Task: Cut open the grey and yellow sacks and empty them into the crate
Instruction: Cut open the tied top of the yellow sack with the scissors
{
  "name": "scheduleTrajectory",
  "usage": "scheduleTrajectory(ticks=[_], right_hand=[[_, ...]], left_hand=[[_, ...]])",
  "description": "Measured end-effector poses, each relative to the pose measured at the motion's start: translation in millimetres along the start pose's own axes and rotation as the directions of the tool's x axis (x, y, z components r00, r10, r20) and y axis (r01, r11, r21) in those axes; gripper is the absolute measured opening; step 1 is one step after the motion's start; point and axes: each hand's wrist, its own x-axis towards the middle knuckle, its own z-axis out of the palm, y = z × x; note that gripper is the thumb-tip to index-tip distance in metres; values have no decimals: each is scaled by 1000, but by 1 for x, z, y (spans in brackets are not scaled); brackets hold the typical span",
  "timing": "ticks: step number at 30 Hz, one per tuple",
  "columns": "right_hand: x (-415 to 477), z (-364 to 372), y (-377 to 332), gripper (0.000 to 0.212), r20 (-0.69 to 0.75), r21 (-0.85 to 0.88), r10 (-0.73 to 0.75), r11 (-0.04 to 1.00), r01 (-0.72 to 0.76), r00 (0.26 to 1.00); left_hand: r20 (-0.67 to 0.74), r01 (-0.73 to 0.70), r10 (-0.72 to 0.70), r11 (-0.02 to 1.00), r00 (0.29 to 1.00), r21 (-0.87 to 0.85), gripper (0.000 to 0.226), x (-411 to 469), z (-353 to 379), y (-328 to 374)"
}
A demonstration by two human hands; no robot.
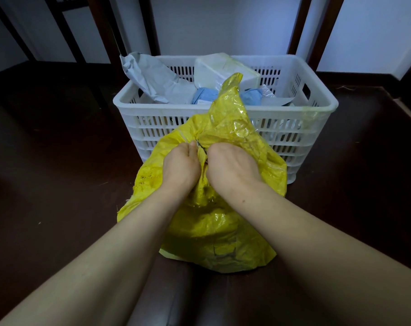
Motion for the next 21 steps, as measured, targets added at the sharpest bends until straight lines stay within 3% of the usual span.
scheduleTrajectory(ticks=[16,19,21], right_hand=[[20,9,3,24,6,29,74,997,-74,997],[25,11,7,18,48,83,94,992,-98,994],[31,4,15,20,103,180,125,973,-142,987]], left_hand=[[53,-7,7,1000,999,-2,35,-7,8,4],[3,62,-62,993,998,-96,37,-5,9,2],[-17,149,-159,953,987,-264,43,0,8,-2]])
